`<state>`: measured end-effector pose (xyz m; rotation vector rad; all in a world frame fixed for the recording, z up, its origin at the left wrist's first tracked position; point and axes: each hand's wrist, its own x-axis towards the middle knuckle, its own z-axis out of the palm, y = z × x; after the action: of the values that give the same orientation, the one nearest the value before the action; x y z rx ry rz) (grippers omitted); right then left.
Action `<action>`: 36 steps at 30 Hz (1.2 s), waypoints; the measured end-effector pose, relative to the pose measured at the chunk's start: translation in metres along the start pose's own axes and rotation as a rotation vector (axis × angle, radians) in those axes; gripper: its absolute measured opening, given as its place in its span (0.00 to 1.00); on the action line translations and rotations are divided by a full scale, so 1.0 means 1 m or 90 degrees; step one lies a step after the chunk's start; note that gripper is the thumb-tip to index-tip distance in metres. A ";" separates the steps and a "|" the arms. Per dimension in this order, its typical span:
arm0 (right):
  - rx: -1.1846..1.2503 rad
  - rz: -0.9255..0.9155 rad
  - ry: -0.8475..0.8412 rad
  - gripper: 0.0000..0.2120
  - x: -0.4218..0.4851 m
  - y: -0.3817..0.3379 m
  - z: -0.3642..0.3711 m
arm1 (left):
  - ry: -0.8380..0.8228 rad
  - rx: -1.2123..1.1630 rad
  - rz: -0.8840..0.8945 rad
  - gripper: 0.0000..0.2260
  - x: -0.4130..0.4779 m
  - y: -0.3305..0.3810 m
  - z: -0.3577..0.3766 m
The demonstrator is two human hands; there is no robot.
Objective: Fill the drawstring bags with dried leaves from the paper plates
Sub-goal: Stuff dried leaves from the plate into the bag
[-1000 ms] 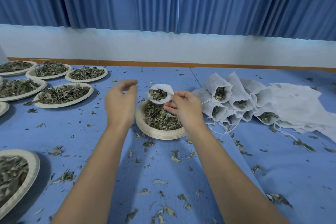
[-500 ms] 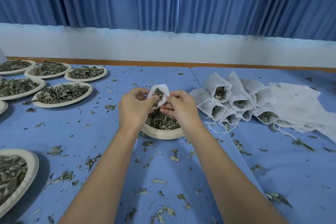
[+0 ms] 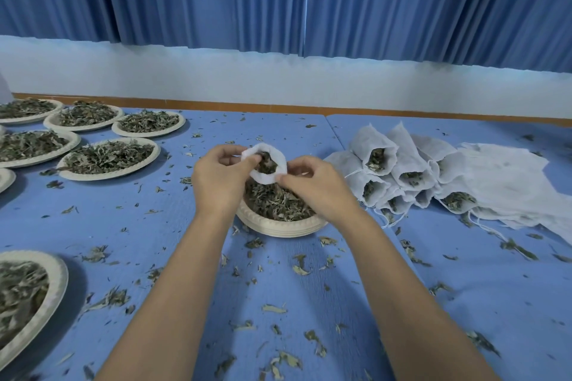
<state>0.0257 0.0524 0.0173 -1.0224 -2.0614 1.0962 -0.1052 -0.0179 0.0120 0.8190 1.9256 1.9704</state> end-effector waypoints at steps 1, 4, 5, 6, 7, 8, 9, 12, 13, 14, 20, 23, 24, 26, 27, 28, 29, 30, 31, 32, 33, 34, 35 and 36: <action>-0.080 0.006 -0.079 0.13 0.000 0.002 -0.006 | -0.009 -0.058 -0.031 0.07 0.000 0.001 0.000; -0.222 0.013 -0.261 0.27 -0.003 0.003 -0.015 | 0.004 -0.123 -0.066 0.04 0.000 0.002 0.002; -0.219 -0.004 -0.272 0.28 -0.004 0.003 -0.015 | 0.012 -0.118 -0.065 0.03 0.000 0.001 0.003; -0.214 -0.027 -0.266 0.28 -0.004 0.002 -0.015 | 0.020 -0.112 -0.062 0.02 0.000 0.001 0.003; -0.222 -0.048 -0.253 0.27 -0.003 0.002 -0.014 | 0.027 -0.106 -0.058 0.03 0.001 0.000 0.003; -0.247 -0.067 -0.240 0.26 -0.002 0.002 -0.013 | 0.035 -0.096 -0.052 0.04 0.001 -0.002 0.003; -0.278 -0.078 -0.228 0.25 -0.002 0.003 -0.011 | 0.044 -0.080 -0.043 0.05 0.002 -0.002 0.002; -0.337 -0.088 -0.188 0.23 -0.002 0.007 -0.009 | 0.069 0.038 0.020 0.04 0.003 -0.003 0.000; -0.347 -0.092 -0.170 0.22 -0.002 0.008 -0.007 | 0.071 0.077 0.043 0.05 0.002 -0.003 -0.001; -0.358 -0.099 -0.148 0.20 -0.002 0.008 -0.004 | 0.071 0.090 0.058 0.07 0.001 -0.003 -0.001; -0.426 -0.148 -0.036 0.13 -0.001 0.011 0.014 | 0.059 -0.031 0.091 0.05 -0.002 0.003 0.001; -0.321 -0.118 0.037 0.12 -0.001 0.013 0.014 | 0.069 -0.060 0.101 0.08 -0.003 0.001 0.002; -0.243 -0.105 0.074 0.11 -0.001 0.012 0.012 | 0.073 -0.049 0.104 0.08 -0.003 0.000 0.003; -0.103 -0.077 0.136 0.09 0.000 0.011 0.005 | 0.075 -0.010 0.107 0.09 -0.003 -0.004 0.006; -0.059 -0.057 0.146 0.09 0.001 0.010 0.002 | 0.070 0.011 0.106 0.10 -0.003 -0.007 0.007; -0.034 -0.036 0.143 0.09 0.001 0.009 -0.002 | 0.060 0.026 0.105 0.10 -0.004 -0.010 0.007; -0.023 -0.014 0.131 0.09 0.001 0.007 -0.005 | 0.049 0.046 0.107 0.11 -0.005 -0.012 0.008; -0.005 0.006 0.118 0.09 0.001 0.005 -0.007 | 0.039 0.078 0.117 0.11 -0.006 -0.015 0.009; 0.037 0.030 0.100 0.08 0.001 0.003 -0.008 | 0.032 0.118 0.133 0.11 -0.007 -0.017 0.010; 0.103 0.054 0.074 0.06 0.000 0.002 -0.009 | 0.026 0.150 0.147 0.11 -0.008 -0.019 0.011; 0.175 0.073 0.047 0.06 -0.001 0.000 -0.011 | 0.021 0.164 0.155 0.10 -0.009 -0.019 0.012; 0.237 0.080 0.024 0.07 -0.002 0.000 -0.012 | 0.016 0.167 0.159 0.10 -0.010 -0.019 0.012; 0.285 0.081 0.009 0.09 -0.003 -0.001 -0.013 | 0.013 0.167 0.161 0.10 -0.010 -0.019 0.012; 0.324 0.080 -0.002 0.09 -0.002 -0.001 -0.015 | 0.008 0.170 0.164 0.10 -0.011 -0.019 0.013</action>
<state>0.0376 0.0565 0.0249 -0.8917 -1.6044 1.5804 -0.0933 -0.0119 -0.0089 1.1795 2.2189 1.8787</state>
